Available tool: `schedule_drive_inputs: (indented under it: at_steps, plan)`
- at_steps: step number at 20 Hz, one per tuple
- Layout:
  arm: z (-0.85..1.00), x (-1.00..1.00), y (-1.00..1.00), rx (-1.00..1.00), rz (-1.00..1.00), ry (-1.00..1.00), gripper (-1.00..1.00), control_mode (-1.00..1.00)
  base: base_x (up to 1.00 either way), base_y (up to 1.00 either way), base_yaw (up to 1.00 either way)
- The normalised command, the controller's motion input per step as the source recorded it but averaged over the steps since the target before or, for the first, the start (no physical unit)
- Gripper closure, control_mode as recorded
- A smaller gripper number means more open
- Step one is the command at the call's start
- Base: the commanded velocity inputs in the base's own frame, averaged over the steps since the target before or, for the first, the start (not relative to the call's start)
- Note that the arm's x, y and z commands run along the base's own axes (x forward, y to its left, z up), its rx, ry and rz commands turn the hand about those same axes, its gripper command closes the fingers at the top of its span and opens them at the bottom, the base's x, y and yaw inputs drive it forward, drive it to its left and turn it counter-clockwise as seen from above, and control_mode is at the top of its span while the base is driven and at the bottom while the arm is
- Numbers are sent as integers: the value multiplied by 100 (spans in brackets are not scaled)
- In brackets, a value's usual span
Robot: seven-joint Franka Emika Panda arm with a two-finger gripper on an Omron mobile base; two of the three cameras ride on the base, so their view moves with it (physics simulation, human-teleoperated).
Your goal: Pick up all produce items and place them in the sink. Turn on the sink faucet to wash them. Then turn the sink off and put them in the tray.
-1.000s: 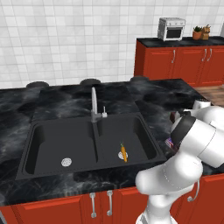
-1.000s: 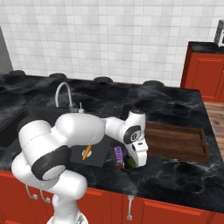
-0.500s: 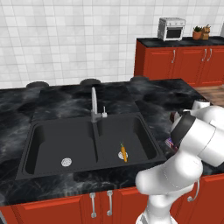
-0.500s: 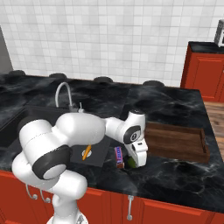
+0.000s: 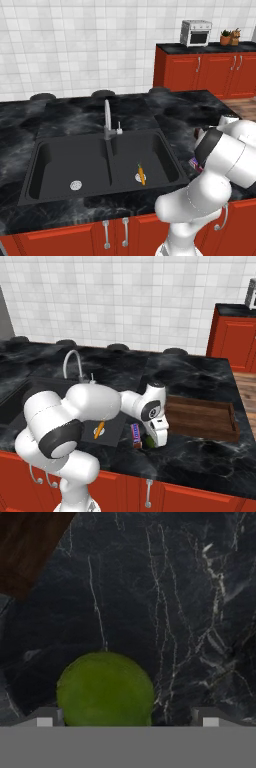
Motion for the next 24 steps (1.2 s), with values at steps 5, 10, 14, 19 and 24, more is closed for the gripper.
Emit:
schedule_drive_inputs:
  at_steps: [5,10,14,19,24]
  plan:
    - [-11,0,0,0,0,0,-100,-100,0,0,0]
    - [-13,-2,0,0,0,-1,-100,-100,0,0,0]
    - [-15,-13,0,1,0,-5,-100,-100,0,0,0]
    - [-18,-26,0,0,0,-7,-100,-100,0,0,0]
    - [-25,-28,2,0,0,-6,-100,-100,0,0,0]
